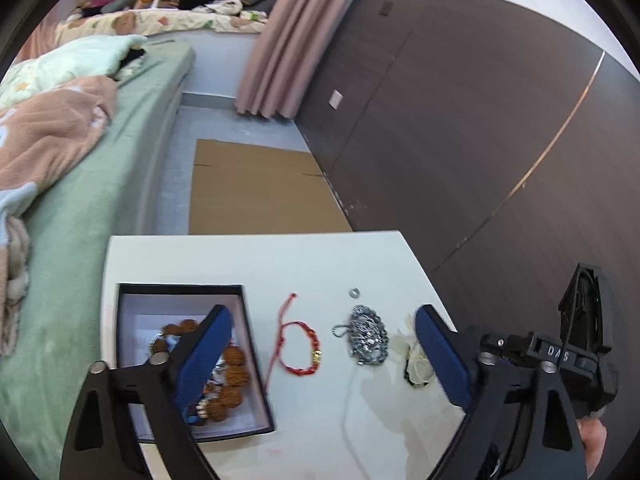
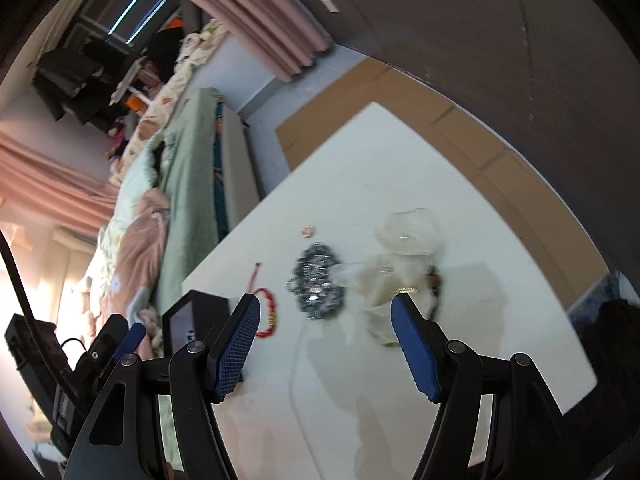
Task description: Organize jewelry
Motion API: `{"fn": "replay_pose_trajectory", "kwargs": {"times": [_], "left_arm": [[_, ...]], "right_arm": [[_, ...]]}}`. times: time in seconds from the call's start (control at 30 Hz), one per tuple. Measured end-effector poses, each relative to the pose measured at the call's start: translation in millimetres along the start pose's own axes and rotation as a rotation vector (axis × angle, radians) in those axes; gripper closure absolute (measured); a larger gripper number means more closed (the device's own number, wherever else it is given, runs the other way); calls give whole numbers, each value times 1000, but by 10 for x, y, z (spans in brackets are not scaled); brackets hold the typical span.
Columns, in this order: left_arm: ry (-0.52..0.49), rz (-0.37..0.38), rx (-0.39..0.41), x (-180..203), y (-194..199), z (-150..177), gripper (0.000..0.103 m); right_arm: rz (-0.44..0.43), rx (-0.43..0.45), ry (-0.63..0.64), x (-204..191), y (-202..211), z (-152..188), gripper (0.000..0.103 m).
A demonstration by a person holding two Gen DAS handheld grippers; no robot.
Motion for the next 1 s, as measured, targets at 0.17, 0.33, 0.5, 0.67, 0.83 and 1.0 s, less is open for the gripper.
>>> {"fn": "replay_pose_trajectory", "kwargs": {"times": [0.17,0.33,0.5,0.67,0.83,1.0], "left_arm": [[-28,11,-50,121,-229,-18,33],[-62,13,-99,222,-442,-14,47],[-68,17,-144,265,-662,-27,59],[-59,23,-162,242,-790,-72,62],[-47,23,-171,195,-848,-109,62],[-43,29,-184,207,-916,-93,72]], "right_arm": [[57,-4,-10,124,10,-84,34],[157,-39,-11,192,-147,-199,41],[206,-80,12,158,-334,-307,51],[292,-127,40,133,-554,-404,61],[333,-114,40,149,-541,-454,95],[245,-46,43,120,-308,-427,97]]}}
Point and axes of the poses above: each gripper's, at about its wrist camera, not at the fingertips, and y roughly against the way its jaws point, x to its right, z to its underside, the point moved 1 cm from there along -y, roughly the way its jaws point, and after that the axes turned 13 degrees about -x, right-handed, at the moved point
